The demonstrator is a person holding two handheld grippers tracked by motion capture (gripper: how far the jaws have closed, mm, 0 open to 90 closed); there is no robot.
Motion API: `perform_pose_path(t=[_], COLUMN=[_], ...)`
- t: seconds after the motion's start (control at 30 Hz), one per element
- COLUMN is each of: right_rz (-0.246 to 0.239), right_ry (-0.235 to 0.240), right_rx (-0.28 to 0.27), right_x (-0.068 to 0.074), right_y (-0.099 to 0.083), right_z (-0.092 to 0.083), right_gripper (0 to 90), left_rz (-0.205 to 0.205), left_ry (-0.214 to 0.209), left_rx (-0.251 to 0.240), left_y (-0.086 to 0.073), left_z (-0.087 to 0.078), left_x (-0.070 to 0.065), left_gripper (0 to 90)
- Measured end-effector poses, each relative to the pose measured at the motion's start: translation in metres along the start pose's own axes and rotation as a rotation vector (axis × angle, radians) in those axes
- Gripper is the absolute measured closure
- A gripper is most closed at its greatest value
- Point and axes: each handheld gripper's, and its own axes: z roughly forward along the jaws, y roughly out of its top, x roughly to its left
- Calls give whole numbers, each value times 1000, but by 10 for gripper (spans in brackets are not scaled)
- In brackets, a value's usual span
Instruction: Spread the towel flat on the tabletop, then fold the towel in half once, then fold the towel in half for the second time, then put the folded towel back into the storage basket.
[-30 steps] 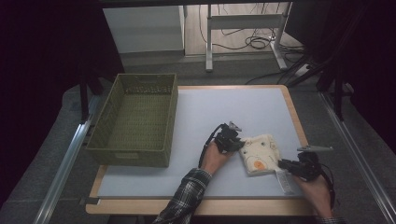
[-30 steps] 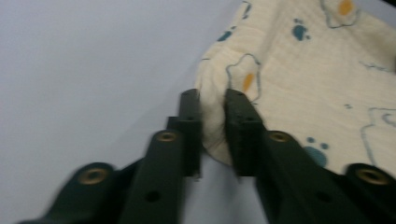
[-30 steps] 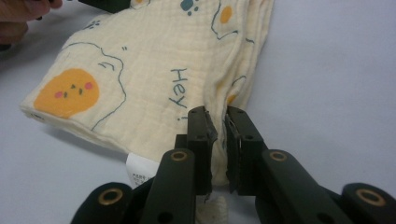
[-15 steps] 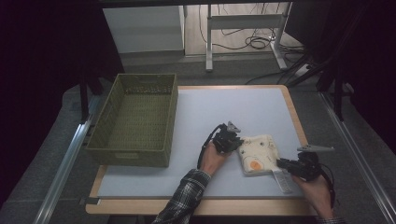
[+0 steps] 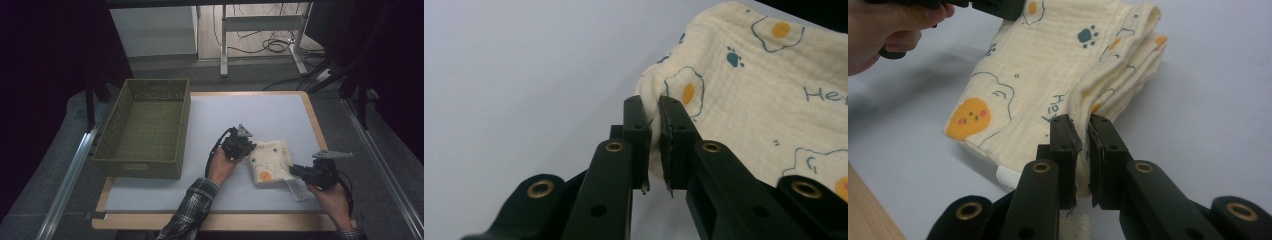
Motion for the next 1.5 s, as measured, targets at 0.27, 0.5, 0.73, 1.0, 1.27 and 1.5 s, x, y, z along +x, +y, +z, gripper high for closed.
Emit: perform_pose_path(t=[0.27, 0.5, 0.73, 1.0, 1.27, 1.5], right_rz=[-38, -84, -119, -145, -152, -162], right_ry=[24, 27, 46, 75, 104, 123], right_rx=[-10, -18, -34, -43, -57, -72], right_x=[15, 28, 43, 59, 71, 80], right_y=[15, 29, 46, 63, 78, 94], right_z=[9, 18, 28, 40, 50, 60], right_gripper=[820, 820, 820, 820, 819, 819], left_rz=[2, 4, 3, 9, 15, 31], left_ry=[40, 77, 120, 162, 205, 241], left_rx=[-4, -10, -16, -18, -23, -20], left_y=[1, 2, 4, 6, 10, 13], left_z=[-20, -38, -60, -80, -100, -115], left_x=[12, 21, 32, 43, 55, 69], left_gripper=[832, 832, 832, 830, 830, 828])
